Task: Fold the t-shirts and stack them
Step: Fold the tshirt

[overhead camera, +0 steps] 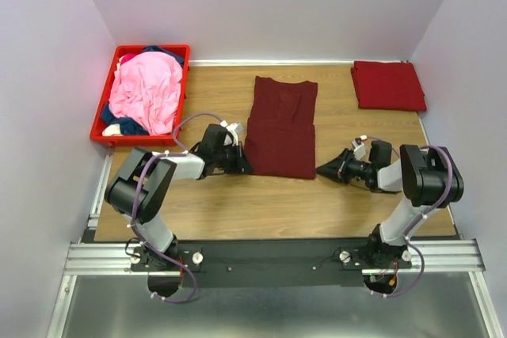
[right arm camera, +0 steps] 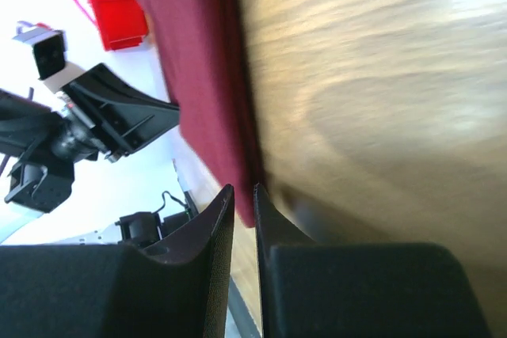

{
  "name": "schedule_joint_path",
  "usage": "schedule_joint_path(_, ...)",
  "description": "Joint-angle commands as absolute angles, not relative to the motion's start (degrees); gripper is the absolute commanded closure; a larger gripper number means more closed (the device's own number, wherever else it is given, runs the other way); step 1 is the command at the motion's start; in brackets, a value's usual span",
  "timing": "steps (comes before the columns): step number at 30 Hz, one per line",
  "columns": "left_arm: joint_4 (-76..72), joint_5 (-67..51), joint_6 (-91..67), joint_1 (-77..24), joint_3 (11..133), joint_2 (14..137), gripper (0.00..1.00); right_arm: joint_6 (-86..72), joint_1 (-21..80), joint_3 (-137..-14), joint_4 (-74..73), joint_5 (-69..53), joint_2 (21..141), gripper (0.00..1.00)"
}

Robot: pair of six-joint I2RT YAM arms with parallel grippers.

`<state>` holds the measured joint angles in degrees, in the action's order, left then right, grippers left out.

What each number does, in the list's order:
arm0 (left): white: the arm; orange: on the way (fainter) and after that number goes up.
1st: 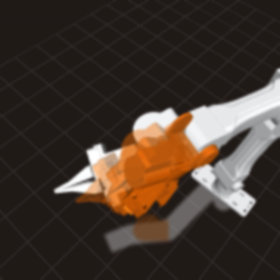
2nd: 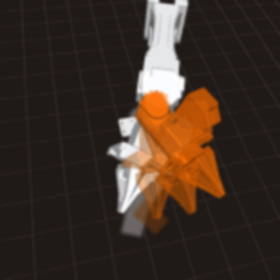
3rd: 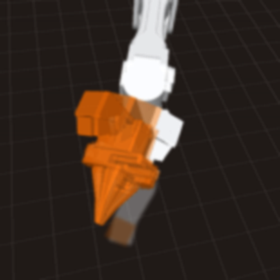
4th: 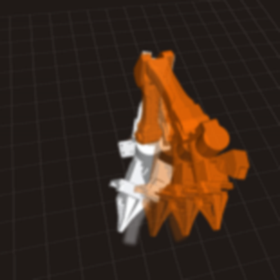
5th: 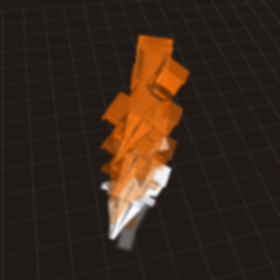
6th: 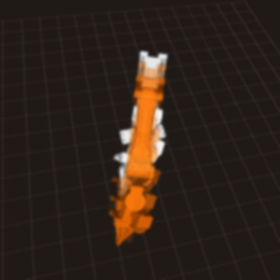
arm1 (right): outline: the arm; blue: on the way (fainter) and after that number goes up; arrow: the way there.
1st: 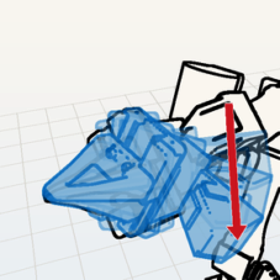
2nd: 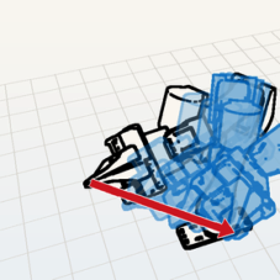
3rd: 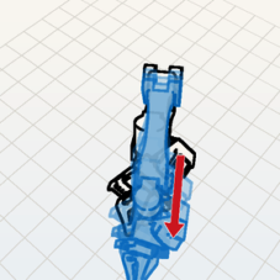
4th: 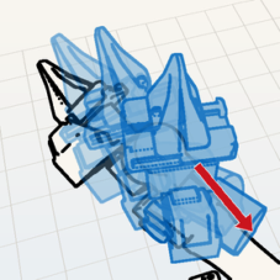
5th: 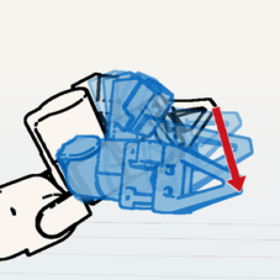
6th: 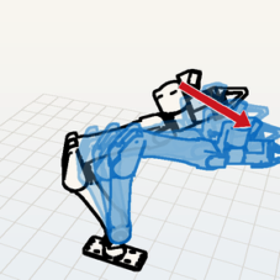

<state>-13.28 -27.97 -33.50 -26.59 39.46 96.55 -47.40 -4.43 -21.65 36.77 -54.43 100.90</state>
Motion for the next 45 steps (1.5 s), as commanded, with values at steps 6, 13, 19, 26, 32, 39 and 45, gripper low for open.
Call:
schedule_joint_path(6, -9.76, -27.77, -34.63, -26.28, 40.6, 91.41, 0.96, -49.22, -0.36, -24.08, 38.23, -54.93, 91.06, 0.74)
schedule_joint_path(13, -7.65, -24.1, -34.1, -27.16, 44.12, 89.21, 0.98, -49.57, 13.69, -29.35, 38.14, -51.95, 95.96, 0.69)
schedule_joint_path(19, -7.03, -21.54, -33.4, -27.16, 45.26, 95.52, 1.0, -52.29, 15.64, -30.14, 42.01, -48.52, 105.46, 0.69)
schedule_joint_path(26, -8.53, -18.81, -33.4, -25.41, 42.81, 98.96, 1.0, -53.87, 12.85, -26.99, 41.75, -45.71, 112.23, 0.68)
schedule_joint_path(32, -10.81, -19.95, -32.17, -24.96, 43.41, 94.75, 1.0, -53.35, 10.46, -29.87, 41.31, -51.59, 106.28, 0.67)
schedule_joint_path(39, -11.16, -20.83, -31.9, -24.7, 55.97, 100.7, 1.0, -53.26, 6.86, -41.29, 37.79, -52.29, 105.37, 0.67)
schedule_joint_path(45, -11.42, -22.85, -33.39, -22.77, 65.91, 109.5, 1.0, -53.35, 2.46, -50.35, 37.62, -50.01, 112.14, 0.67)
